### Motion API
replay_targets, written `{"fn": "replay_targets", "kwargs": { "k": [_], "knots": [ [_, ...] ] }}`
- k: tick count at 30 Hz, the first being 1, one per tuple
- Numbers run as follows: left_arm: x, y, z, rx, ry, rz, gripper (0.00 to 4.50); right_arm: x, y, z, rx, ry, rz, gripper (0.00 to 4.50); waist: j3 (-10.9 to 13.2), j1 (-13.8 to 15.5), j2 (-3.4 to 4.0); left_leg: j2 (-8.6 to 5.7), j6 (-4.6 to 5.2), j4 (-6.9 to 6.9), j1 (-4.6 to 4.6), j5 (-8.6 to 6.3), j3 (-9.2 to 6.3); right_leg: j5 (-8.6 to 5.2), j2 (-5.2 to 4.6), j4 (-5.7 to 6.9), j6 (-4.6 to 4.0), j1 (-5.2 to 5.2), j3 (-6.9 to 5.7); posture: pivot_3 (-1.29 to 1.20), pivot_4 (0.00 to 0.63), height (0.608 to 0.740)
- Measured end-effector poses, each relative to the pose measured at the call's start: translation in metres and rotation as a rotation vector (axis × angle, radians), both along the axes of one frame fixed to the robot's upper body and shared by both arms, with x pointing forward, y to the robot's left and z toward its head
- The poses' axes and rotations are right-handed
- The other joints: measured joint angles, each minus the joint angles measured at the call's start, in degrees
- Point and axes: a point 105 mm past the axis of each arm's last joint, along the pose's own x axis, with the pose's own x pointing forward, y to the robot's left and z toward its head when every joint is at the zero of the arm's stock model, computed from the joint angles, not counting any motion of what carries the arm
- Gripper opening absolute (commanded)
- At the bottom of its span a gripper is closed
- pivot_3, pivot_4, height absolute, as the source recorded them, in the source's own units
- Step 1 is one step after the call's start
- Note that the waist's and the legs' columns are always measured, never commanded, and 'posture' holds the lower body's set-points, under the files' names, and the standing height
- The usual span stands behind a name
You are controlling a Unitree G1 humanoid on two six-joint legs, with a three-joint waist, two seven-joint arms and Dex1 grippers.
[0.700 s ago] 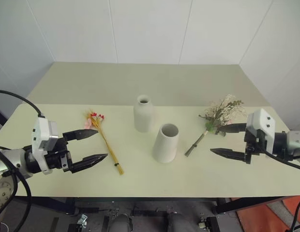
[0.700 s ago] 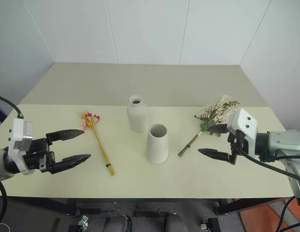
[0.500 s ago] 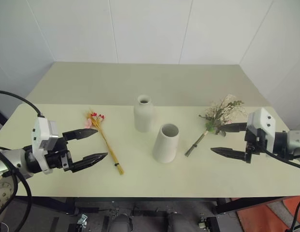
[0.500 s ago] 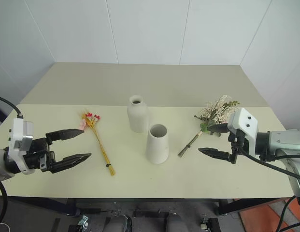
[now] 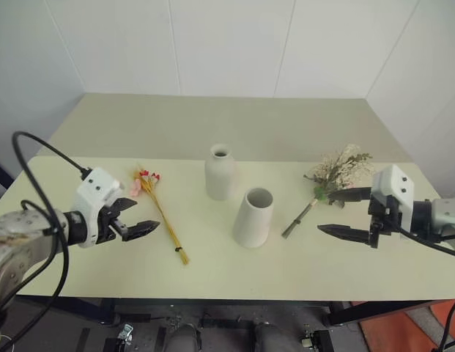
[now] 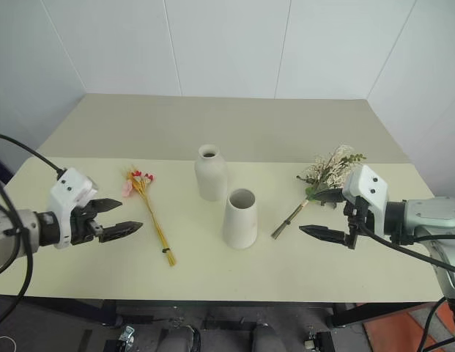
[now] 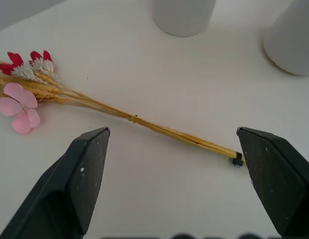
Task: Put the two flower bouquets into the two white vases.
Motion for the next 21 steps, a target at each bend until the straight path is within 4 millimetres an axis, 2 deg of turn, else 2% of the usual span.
{"fn": "replay_targets", "kwargs": {
  "k": [3,7,10,16,19,21],
  "knots": [
    [0.015,-0.002,-0.004,-0.01,0.105,0.12,4.44,0.0,0.001,0.0,0.003,-0.004,0.001,4.5,0.0,-0.1,-0.04,-0.05,0.0,0.03,-0.01,0.0,-0.02,0.06,-0.02,0.02,0.0,0.04,0.0,0.0,0.15,0.74],
    [0.028,-0.001,-0.028,0.012,0.233,0.214,4.44,0.001,0.001,-0.001,0.012,-0.007,-0.009,4.5,0.0,-0.9,-0.04,-0.03,0.0,0.01,0.01,0.0,-0.03,0.07,-0.01,0.06,-0.02,-0.02,0.04,0.0,0.15,0.74],
    [0.033,-0.009,-0.046,0.008,0.292,0.241,4.44,0.001,0.002,-0.004,0.02,-0.004,-0.015,4.5,0.0,-0.8,-0.04,-0.06,0.0,0.02,-0.02,0.0,-0.03,0.08,-0.05,0.06,-0.03,-0.02,0.04,0.0,0.15,0.74],
    [0.047,-0.014,-0.052,-0.006,0.312,0.313,4.44,0.0,0.005,-0.005,0.028,-0.009,-0.011,4.5,0.0,-0.4,-0.04,-0.1,0.0,0.02,0.0,0.0,-0.05,0.08,-0.07,0.05,-0.03,0.01,0.03,0.0,0.15,0.74],
    [0.049,-0.016,-0.057,-0.001,0.324,0.337,3.86,-0.001,0.007,-0.004,0.032,-0.012,-0.004,4.5,0.0,-0.3,-0.04,-0.1,-0.01,0.02,0.01,0.0,-0.05,0.09,-0.08,0.06,-0.03,0.0,0.04,0.0,0.15,0.74],
    [0.049,-0.015,-0.058,0.009,0.324,0.35,3.22,-0.001,0.006,-0.006,0.033,-0.007,-0.006,4.5,0.0,-0.3,-0.04,-0.1,-0.01,0.02,0.01,0.0,-0.05,0.09,-0.08,0.07,-0.04,0.0,0.04,0.0,0.15,0.74]
  ]
}}
